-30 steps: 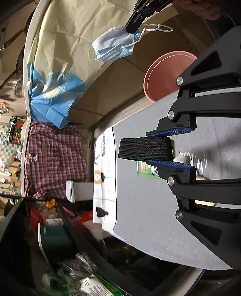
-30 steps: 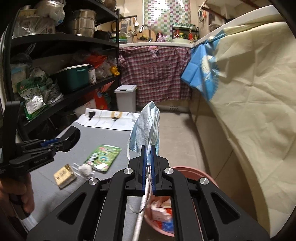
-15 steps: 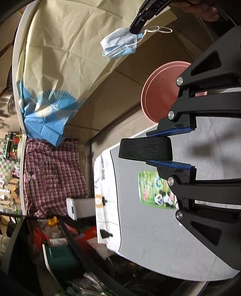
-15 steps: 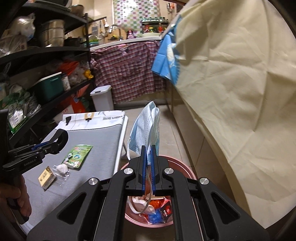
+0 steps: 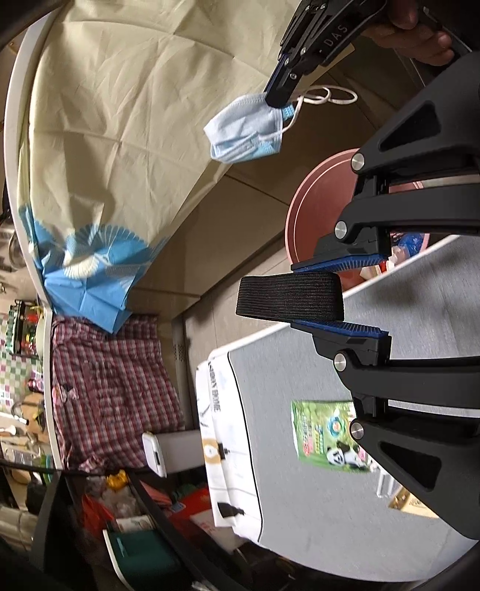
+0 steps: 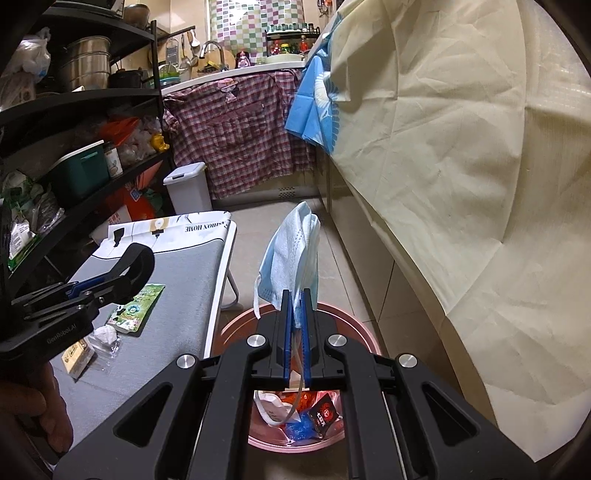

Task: Collect trash
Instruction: 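Carry the elastic band with the left tool while the right tool carries the mask over the bucket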

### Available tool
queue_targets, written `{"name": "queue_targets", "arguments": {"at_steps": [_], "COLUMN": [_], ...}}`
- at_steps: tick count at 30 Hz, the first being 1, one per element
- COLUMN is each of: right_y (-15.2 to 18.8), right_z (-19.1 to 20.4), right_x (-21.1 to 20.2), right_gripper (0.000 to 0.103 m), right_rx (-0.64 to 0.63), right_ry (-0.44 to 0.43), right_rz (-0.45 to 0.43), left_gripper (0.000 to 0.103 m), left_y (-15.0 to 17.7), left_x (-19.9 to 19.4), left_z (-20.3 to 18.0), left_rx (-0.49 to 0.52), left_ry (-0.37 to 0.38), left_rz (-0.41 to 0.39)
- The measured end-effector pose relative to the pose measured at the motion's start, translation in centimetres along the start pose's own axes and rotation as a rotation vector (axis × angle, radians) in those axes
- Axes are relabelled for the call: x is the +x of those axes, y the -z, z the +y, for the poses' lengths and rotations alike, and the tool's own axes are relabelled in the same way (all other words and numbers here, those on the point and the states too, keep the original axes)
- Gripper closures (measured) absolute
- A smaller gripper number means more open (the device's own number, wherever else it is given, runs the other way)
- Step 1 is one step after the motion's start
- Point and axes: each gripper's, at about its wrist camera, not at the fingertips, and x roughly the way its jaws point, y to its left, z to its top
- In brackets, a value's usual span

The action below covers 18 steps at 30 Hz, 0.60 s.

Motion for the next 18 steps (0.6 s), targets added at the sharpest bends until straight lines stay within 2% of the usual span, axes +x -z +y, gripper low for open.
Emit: {"name": "queue_targets", "arguments": {"at_steps": [10,18], "right_y": [0.0,0.2], "right_z": [-0.4,-0.4], "right_x": [0.9,1.3], "right_gripper": [0.098,0.098], "right_rx": [0.012,0.003], "right_ry": [0.037,0.049], "right_rz": [0.023,0.033], "left_gripper": [0.079,0.079], "left_y": [0.2,0.6], "left_x": [1.4,2.1], "left_z": [-2.6,-3.1], "left_rx": [0.067,0.079], "left_ry": [0.066,0.095], "left_rz": [0.005,0.018]}}
